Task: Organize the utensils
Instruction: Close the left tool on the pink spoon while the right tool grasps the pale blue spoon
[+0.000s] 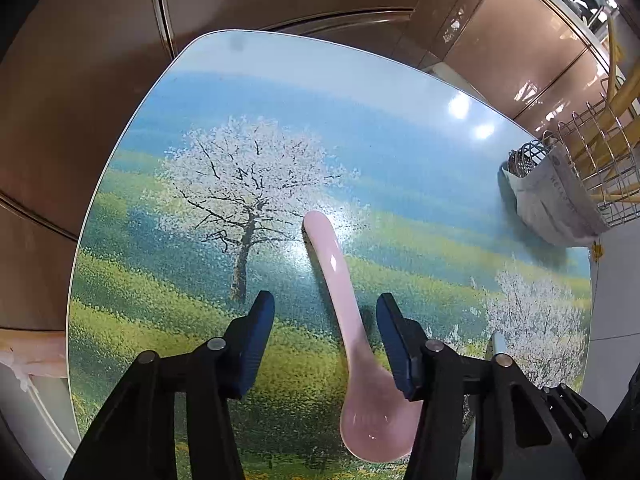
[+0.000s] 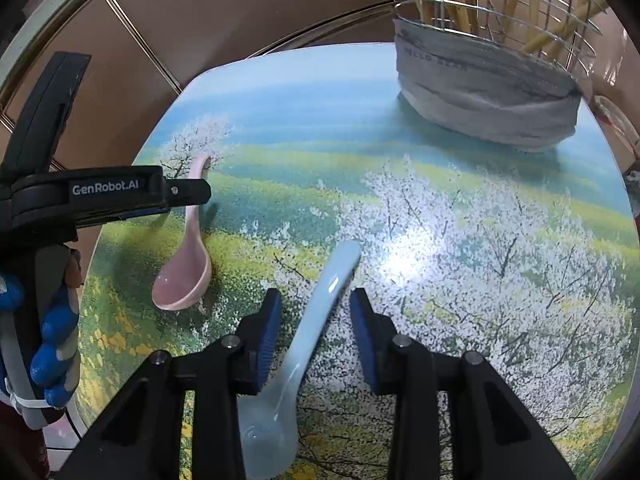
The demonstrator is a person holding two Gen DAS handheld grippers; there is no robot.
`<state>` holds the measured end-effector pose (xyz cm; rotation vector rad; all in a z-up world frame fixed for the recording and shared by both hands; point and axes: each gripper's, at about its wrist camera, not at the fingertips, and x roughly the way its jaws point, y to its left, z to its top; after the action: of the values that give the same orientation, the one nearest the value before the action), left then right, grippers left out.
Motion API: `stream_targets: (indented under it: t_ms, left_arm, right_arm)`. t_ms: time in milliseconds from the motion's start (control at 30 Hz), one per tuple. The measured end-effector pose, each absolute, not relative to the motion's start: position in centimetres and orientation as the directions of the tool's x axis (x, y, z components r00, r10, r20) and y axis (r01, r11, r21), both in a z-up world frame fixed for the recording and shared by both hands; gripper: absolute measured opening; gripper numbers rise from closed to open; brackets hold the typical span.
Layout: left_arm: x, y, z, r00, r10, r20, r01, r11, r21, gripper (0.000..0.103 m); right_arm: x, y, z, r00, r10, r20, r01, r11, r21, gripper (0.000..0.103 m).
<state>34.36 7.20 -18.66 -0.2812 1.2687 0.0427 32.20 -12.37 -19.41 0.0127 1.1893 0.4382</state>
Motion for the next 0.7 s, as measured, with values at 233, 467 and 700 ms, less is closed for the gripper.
stream_targets:
  t_ms: [233,467,700]
  left_arm:
    - [35.3,5.7,-18.8,0.293,-0.098,-0.951,-0.168,0.974,-0.152,0.028]
    - [34.9,6.5,-19.0,0.298,-0.207,-0.932,-0.177,0.948,-0.266,0.014]
    - [32.8,7.5,-18.6,0.368,-0.259,-0.893,-0.163,0.927,-0.337,0.011]
  right_arm:
    - [32.2,-10.9,-19.6,0.298,0.318,-0.900,-0.324,0.921,0.218,0.017]
    - [31.9,-12.1,-20.5,0.280,0.387,-0.878,-0.300,0.904,0.303,0.010]
    - [30.5,-13.6,-20.0,0.313,0.427,-0.848,-0.311,0.890,0.333,0.010]
